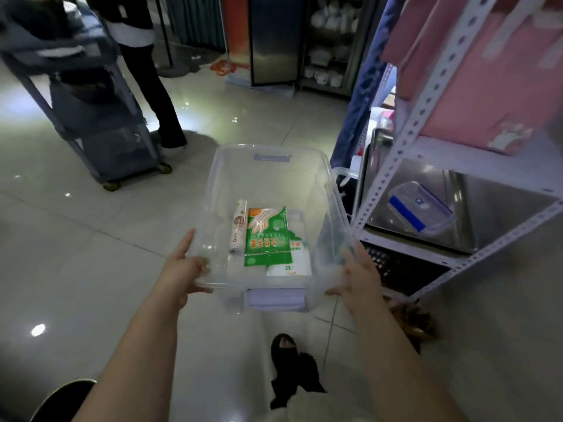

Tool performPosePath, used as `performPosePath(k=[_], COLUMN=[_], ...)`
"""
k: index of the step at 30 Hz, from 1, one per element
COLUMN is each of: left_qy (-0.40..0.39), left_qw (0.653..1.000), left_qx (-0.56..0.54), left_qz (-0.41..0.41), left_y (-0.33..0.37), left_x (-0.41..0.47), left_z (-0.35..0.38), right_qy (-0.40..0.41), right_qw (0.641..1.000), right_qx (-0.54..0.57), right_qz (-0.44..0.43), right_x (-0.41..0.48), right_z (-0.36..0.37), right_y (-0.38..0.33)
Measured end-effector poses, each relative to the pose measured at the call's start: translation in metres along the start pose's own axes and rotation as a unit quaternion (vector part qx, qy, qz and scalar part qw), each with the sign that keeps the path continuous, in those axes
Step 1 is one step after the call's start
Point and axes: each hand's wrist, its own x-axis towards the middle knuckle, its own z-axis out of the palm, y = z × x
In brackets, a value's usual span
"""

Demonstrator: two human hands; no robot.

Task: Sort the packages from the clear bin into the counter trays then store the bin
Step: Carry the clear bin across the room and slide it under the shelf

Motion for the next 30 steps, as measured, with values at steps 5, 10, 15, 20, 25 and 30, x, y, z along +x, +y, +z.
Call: performPosePath(k=[5,10,15,20,25,30], left_qy=[0.034,0.006,-0.036,-0.11,-0.201,-0.263], left_qw=[0.999,0.999,0.995,0.98,0.95,0.921], left_qx=[-0.002,0.02,0.082,0.163,0.237,0.288], left_qz=[0.02,0.033,0.037,0.019,0.01,-0.011], left_y=[0.083,0.161,0.234,0.307,0.374,0.407], left_x=[0.113,0.225,0.375,0.542,0.674,0.782], left_z=[0.032,0.05,0.079,0.127,0.202,0.295], right_qy=[0.012,-0.004,-0.014,0.092,0.203,0.321], right_qw=[0.997,0.99,0.994,0.98,0.966,0.898], right_qx=[0.072,0.126,0.096,0.168,0.141,0.282], right_qz=[0.04,0.064,0.043,0.052,0.076,0.11], right_x=[0.148,0.268,0.389,0.49,0.569,0.66], right_z=[0.081,0.142,0.187,0.241,0.272,0.281], right_y=[-0.067,-0.104,-0.109,-0.112,-0.142,-0.165])
